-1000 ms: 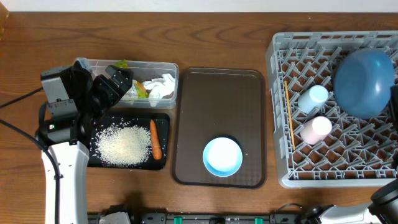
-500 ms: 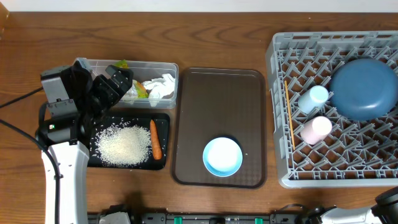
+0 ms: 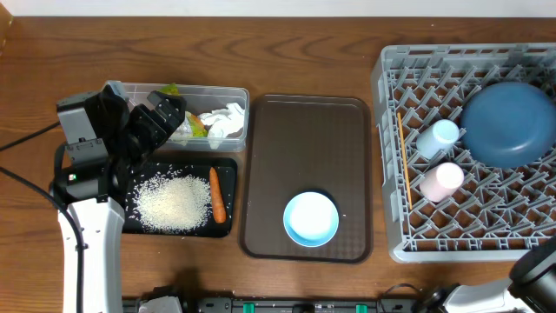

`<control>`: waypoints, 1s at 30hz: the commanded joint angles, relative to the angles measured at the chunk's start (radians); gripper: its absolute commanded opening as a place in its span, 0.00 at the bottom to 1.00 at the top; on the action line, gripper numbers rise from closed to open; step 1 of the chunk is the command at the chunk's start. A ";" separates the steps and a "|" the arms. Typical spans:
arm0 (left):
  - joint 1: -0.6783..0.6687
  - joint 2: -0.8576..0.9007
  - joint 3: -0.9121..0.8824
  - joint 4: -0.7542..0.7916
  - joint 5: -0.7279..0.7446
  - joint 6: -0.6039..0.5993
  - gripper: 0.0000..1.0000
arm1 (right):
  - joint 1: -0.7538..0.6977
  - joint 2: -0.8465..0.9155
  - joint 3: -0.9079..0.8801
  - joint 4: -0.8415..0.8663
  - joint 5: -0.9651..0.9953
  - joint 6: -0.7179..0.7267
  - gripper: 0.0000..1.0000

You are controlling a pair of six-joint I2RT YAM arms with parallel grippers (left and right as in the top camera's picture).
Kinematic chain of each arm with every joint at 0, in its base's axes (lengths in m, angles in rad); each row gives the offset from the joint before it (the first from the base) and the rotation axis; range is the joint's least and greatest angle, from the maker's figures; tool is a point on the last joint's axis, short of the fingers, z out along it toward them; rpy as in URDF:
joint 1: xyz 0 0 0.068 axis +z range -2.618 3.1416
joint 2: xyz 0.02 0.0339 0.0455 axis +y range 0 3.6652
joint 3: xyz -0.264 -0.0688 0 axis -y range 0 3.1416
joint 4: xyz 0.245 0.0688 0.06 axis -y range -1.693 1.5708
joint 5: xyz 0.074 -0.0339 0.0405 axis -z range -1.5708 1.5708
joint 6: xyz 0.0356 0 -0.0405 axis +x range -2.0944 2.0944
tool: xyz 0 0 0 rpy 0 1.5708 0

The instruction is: Sort waste into correct bins and load items into the dishwasher rack

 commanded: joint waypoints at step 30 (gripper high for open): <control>0.003 0.000 0.006 0.001 -0.012 0.021 1.00 | 0.477 -0.005 0.539 -2.210 1.415 -1.752 0.25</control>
